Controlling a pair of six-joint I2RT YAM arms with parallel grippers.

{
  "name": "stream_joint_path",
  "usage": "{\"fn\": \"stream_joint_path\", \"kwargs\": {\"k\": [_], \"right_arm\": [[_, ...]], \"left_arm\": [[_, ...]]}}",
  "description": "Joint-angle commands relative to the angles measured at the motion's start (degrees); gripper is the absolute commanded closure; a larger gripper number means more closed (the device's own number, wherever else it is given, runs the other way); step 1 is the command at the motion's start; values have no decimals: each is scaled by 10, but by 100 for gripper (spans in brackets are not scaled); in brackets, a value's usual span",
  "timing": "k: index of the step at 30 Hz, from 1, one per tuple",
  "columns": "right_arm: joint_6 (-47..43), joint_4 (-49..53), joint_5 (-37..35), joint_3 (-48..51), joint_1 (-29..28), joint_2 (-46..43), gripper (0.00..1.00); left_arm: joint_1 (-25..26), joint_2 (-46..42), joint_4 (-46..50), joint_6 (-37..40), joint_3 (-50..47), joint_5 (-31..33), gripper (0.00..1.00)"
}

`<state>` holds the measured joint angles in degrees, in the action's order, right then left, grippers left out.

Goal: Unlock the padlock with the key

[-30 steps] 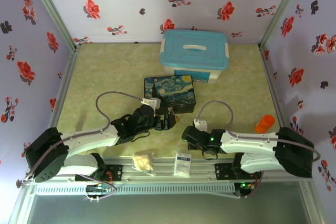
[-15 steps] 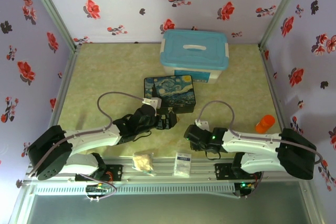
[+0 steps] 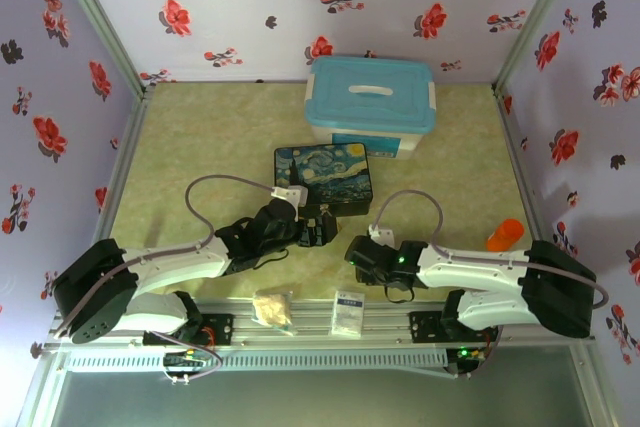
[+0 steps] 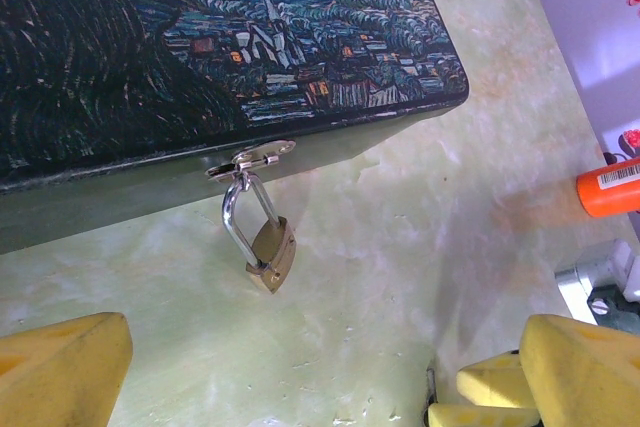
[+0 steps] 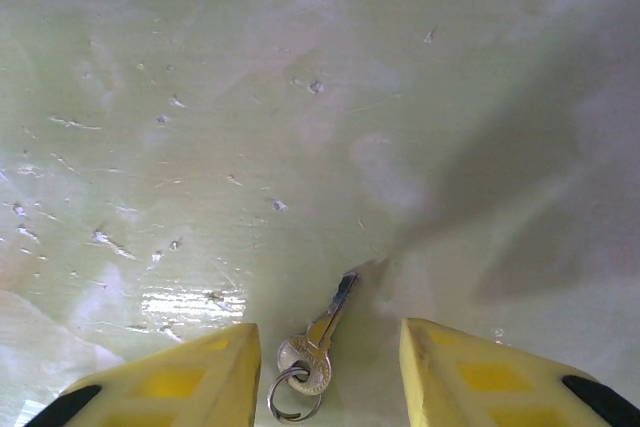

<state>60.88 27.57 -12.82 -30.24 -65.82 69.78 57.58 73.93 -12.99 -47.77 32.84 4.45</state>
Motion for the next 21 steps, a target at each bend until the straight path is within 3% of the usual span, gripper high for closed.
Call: {"fn": "stream_joint_path", "kwargs": {"k": [1, 10, 21], "right_arm": [[28, -5, 0, -1, -10, 6, 60], [61, 4, 4, 12, -50, 43, 70], [49, -53, 7, 16, -51, 91, 90]], "left_arm": [[-3, 1, -19, -9, -2, -1, 0], [-3, 0, -21, -12, -5, -2, 0], [-3, 0, -26, -15, -8, -2, 0]]}}
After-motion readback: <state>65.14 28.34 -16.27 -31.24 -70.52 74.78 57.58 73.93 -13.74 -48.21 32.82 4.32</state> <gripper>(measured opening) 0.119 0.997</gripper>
